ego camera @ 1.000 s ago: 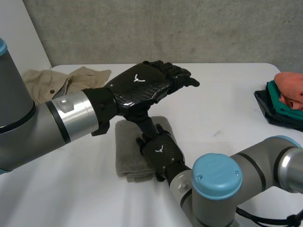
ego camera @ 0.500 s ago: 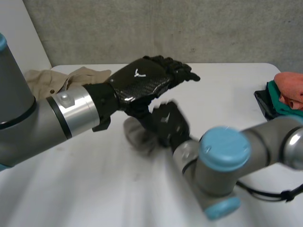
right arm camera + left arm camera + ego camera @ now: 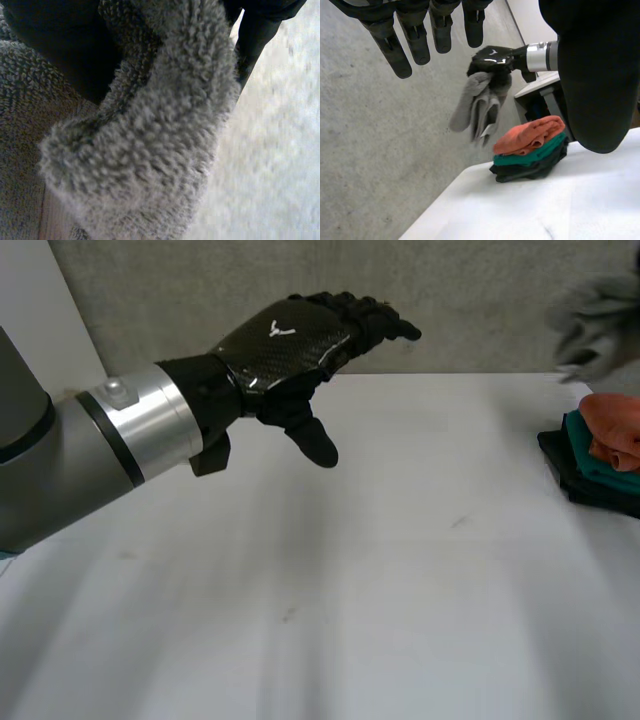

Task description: Fold the laundry.

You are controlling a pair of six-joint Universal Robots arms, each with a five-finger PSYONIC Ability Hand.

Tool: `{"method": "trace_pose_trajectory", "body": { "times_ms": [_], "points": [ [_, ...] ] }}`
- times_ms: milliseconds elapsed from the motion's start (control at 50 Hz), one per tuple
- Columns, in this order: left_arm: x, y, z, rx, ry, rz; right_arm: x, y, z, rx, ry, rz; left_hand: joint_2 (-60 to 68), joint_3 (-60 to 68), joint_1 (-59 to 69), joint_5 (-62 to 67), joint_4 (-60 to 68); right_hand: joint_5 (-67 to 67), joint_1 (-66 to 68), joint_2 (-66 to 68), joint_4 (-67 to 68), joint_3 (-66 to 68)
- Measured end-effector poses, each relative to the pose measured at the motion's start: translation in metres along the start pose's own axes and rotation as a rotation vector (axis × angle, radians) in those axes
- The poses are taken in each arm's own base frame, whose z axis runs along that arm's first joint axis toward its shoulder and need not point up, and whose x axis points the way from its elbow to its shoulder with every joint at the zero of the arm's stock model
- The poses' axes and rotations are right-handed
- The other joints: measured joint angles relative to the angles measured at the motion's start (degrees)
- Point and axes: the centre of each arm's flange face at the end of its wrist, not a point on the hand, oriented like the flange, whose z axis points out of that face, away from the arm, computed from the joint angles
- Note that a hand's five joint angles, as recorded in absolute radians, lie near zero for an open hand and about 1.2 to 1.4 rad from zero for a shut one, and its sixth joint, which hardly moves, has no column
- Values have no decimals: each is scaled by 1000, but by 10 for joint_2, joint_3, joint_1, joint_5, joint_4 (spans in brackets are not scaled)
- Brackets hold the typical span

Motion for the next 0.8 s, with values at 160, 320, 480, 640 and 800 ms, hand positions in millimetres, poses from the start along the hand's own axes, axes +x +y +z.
{"method": "trace_pose_trajectory", "body": {
  "times_ms": [160, 320, 480, 640, 800],
  "points": [
    [7, 20, 2, -31, 19, -25, 49, 135, -25, -136, -48, 68, 0, 0, 0, 0, 0, 0, 0, 0, 0, 0],
    [11, 38, 4, -63, 30, -52, 50, 220, -70, -243, -131, 108, 0, 0, 0, 0, 0, 39, 0, 0, 1, 0],
    [15, 36, 5, -58, 41, -49, 52, 209, -74, -236, -178, 132, 0, 0, 0, 0, 0, -276, -332, -402, -436, -403],
    [22, 27, 6, -37, 56, -35, 77, 140, -67, -266, -132, 271, 0, 0, 0, 0, 0, -511, -451, -527, -567, -546],
    [34, 24, 7, -33, 85, -39, 109, 90, -89, -393, -32, 389, 0, 0, 0, 0, 0, -513, -451, -527, -567, -546]
  ]
}}
